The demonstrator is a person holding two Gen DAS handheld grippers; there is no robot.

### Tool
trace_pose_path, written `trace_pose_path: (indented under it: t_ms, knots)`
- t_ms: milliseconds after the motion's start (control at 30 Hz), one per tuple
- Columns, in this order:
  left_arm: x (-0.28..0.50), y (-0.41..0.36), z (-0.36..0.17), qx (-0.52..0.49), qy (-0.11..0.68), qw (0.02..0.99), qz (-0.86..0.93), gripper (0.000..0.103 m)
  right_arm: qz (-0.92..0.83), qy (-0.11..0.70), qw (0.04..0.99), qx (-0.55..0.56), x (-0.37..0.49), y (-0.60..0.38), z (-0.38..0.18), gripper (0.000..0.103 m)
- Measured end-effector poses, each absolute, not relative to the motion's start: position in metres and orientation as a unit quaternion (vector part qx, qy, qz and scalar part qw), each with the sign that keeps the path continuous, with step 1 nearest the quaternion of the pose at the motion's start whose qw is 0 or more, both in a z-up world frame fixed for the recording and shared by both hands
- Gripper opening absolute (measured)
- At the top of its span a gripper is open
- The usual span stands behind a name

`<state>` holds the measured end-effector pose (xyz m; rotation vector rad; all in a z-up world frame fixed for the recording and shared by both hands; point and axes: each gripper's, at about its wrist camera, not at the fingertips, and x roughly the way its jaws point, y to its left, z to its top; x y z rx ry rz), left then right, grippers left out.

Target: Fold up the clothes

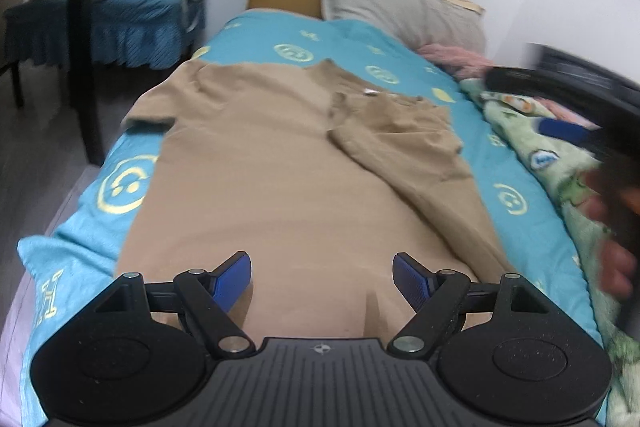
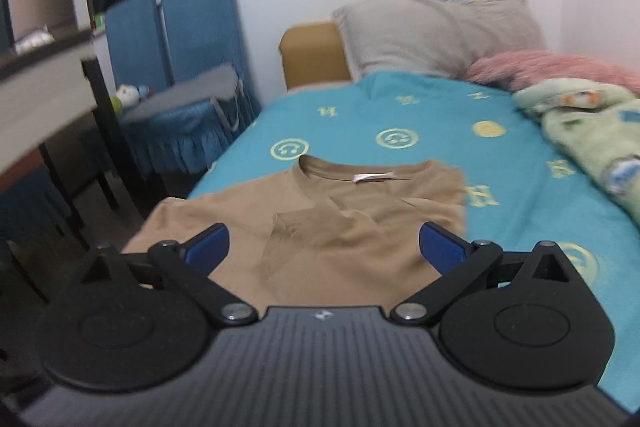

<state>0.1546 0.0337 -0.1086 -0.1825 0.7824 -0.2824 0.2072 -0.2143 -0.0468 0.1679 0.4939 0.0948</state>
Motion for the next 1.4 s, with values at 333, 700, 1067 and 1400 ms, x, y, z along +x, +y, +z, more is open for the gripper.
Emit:
trace_pose_path:
  t_ms: [333,700,1067,1400]
  knots:
    - [0.108,0.003,-0.093,-0.112,0.406,0.879,-0.226,0.075,-0.027,0.194,0.965,0.175,0.025,-0.288,-0.019,0.103]
    - [0.051,-0.085,-0.134,-0.149,0.498,0.765,-0.380,0.041,-0.054,0.164,0.946,0.275,-0.005,-0.357,-0.033,0.103]
    - [0.042,-0.110,-0.172,-0.149,0.550,0.735,-0.367,0.054,-0.033,0.210,0.921,0.326,0.009,-0.366,-0.058,0.103]
    - [0.043,-0.093,-0.177,-0.219,0.583,0.707,-0.336,0.055,-0.021,0.228,0.912,0.341,0.013,-0.363,-0.065,0.103]
